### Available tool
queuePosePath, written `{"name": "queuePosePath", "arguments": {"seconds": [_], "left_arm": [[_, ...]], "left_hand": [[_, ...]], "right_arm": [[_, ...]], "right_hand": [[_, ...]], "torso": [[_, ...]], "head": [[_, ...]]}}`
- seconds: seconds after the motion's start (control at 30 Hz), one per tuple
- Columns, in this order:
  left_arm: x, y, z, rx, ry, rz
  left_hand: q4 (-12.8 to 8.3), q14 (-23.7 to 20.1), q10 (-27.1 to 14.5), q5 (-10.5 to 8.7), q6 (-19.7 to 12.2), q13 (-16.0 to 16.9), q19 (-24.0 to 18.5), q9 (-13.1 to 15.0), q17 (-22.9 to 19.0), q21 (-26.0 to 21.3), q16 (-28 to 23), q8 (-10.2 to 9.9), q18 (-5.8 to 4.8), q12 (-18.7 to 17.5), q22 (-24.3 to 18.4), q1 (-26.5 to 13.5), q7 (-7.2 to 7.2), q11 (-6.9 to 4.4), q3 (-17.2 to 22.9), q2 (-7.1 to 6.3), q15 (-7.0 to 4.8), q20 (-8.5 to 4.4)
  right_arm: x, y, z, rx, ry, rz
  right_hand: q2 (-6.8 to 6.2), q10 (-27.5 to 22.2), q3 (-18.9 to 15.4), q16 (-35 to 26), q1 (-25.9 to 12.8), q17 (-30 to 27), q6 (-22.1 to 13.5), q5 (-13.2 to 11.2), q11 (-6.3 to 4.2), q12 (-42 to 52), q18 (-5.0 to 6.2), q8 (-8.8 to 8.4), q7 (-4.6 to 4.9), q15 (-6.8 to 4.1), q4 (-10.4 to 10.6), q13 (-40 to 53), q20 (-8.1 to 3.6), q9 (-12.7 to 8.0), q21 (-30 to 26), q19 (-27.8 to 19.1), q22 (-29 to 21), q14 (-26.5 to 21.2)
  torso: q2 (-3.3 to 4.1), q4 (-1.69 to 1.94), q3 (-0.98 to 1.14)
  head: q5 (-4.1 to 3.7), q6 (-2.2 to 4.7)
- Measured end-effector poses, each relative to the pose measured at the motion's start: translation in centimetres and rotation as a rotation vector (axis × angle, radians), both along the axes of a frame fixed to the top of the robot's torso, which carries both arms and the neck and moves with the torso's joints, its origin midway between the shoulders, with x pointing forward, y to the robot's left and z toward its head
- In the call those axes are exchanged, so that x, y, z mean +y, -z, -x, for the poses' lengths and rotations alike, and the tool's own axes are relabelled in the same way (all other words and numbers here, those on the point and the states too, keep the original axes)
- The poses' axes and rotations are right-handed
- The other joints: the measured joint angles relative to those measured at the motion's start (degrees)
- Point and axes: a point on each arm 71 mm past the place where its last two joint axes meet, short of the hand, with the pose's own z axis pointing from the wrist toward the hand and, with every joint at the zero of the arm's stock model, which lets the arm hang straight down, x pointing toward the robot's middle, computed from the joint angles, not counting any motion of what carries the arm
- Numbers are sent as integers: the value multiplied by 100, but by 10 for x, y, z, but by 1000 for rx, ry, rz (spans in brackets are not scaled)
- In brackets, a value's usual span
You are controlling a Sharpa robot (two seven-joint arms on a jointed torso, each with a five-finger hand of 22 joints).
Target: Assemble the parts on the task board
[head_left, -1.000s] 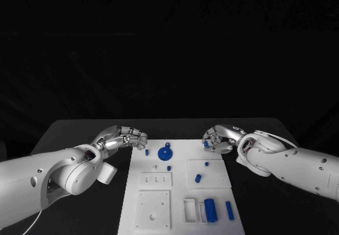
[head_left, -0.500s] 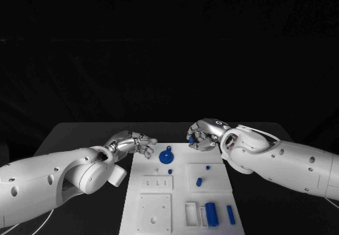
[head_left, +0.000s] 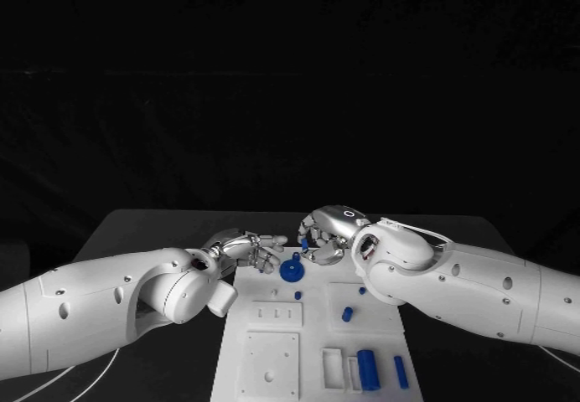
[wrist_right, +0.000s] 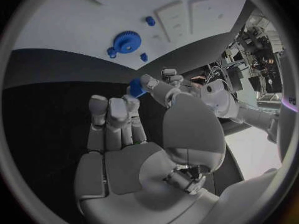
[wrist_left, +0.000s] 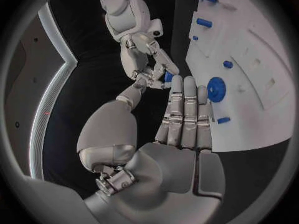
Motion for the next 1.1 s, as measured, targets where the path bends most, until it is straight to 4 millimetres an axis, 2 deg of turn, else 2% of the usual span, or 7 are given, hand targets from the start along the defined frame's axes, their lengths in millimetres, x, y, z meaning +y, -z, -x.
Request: {"name": "queuePosePath", "arguments": {"seconds": [0.27, 0.3, 1.1], "left_arm": [[-3, 1, 0, 17, -7, -10], [-3, 1, 0, 17, -9, -12], [-7, 3, -1, 27, -9, -51]], "left_hand": [[86, -171, -331, -23, 28, 25, -167, 0, -37, -41, -40, 0, -2, -135, 6, 13, 29, 126, 41, -55, 69, 64], [98, -172, -336, -23, 28, 32, -175, 0, -37, -41, -40, 0, -53, -136, 6, 14, 29, 131, 29, -55, 70, 72], [117, -171, -336, -23, 50, 68, -216, 12, -36, -41, -40, 0, -60, -139, 17, 14, 48, 131, 41, -55, 70, 72]], "right_arm": [[14, -1, 4, -7, -10, 13], [15, -1, 4, -7, -11, 15], [32, -2, 12, -14, -41, 27]], "right_hand": [[-21, 0, 5, 0, 22, -1, 0, 0, 0, 0, 0, 0, 1, -12, 28, 0, 1, -2, 0, 0, 6, -12], [-21, 0, 5, 0, 22, -1, -1, 0, 0, 0, 1, 0, 1, -12, 28, 0, 1, -2, 0, 0, 5, -12], [-44, 0, 5, 0, -2, -2, -2, 0, 0, 0, 1, -2, 3, -31, 59, 0, 1, 4, 0, 0, 10, 8]], "torso": [[-3, 2, -1], [-3, 2, -1], [4, -4, 5]], "head": [[80, 12], [82, 12], [115, 20]]}}
